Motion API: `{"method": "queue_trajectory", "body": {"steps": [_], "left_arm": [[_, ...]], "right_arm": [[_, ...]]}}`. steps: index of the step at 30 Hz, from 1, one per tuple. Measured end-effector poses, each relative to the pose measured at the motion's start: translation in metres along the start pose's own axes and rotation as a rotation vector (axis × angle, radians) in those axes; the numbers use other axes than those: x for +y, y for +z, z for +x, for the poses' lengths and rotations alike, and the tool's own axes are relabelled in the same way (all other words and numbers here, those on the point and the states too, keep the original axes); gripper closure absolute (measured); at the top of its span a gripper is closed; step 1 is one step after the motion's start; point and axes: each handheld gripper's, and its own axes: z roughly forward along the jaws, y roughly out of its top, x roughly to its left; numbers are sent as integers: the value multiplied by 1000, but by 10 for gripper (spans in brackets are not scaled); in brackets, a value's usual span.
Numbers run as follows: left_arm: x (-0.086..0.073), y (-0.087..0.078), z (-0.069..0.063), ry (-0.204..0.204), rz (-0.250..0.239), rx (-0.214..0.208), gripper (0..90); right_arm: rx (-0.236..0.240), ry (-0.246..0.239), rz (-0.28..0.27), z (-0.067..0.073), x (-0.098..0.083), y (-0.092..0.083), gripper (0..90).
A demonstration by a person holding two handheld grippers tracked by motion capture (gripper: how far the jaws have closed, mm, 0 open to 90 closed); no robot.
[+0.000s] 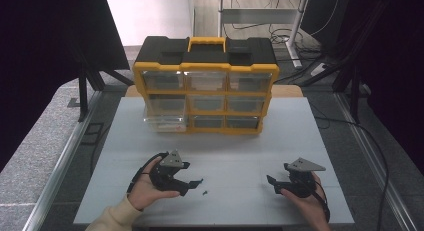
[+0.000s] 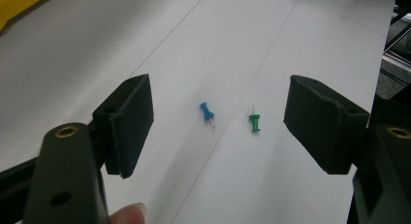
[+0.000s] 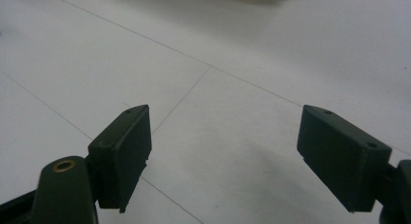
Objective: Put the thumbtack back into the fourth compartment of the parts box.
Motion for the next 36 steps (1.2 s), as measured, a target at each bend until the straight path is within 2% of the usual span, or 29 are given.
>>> {"method": "queue_trajectory", "body": {"steps": [6,8,16,20,28,32,33,36], "left_arm": [[1,1,-2,5,7,-6,260],[0,3,-3,-5,8,-7,259],[-4,12,-1,1,39,-13,259],[-5,15,1,-9,47,4,261],[-8,30,-3,16,95,18,264],[-9,35,0,-3,94,34,274],[-8,35,3,6,106,37,280],[-7,37,9,-14,111,47,296]], "right_arm": [[-7,3,-5,-1,0,-1,201],[-11,3,-5,-1,0,-2,201],[-8,5,-10,-1,0,-2,201],[-10,17,-20,-2,0,-3,202],[-7,4,-16,0,0,-3,201],[-10,10,-16,-1,-1,-3,202],[-10,8,-15,-2,-1,-3,202],[-10,10,-16,-2,-1,-4,202]]}}
